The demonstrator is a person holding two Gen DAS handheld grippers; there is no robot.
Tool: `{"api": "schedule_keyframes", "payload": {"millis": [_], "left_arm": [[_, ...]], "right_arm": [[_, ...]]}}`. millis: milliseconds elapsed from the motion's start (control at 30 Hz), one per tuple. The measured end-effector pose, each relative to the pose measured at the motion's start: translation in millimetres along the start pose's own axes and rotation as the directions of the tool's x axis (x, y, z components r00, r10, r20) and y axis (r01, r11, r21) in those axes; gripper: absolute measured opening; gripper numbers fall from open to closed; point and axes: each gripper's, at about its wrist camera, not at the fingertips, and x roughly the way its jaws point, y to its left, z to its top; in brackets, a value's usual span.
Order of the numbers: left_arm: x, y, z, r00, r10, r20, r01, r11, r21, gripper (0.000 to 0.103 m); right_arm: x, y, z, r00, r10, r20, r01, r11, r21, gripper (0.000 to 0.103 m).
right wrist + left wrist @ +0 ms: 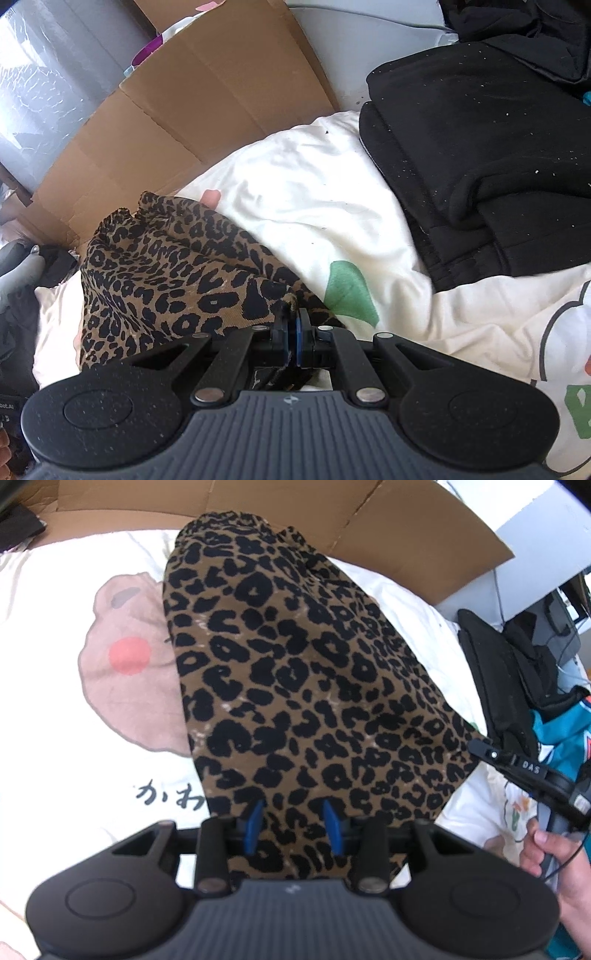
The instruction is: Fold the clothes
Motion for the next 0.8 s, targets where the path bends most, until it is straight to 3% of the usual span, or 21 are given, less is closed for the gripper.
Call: {"api": "schedule_keyframes", "payload": {"millis": [400,600,800], "left_arm": [[-5,3,4,1.000,0.010,0.000,-0.010,1.000,0.012,0.038],[-13,-17,16,0.997,0.058,-0.054,-0.050,0.990,0.134,0.038],[-20,-46,48,0.994,0.089,-0.066,-0.070,0.966,0.249,0.039]], "right_arm": [[-4,-5,-1,0.999,-0.039,-0.001,0.039,0.999,-0.008,0.001],[2,-10,-7,0.999,-0.048,-0.014,0.048,0.999,0.025,0.002],[1,-16,-7,0.999,-0.047,-0.023,0.048,0.998,0.041,0.009]]}}
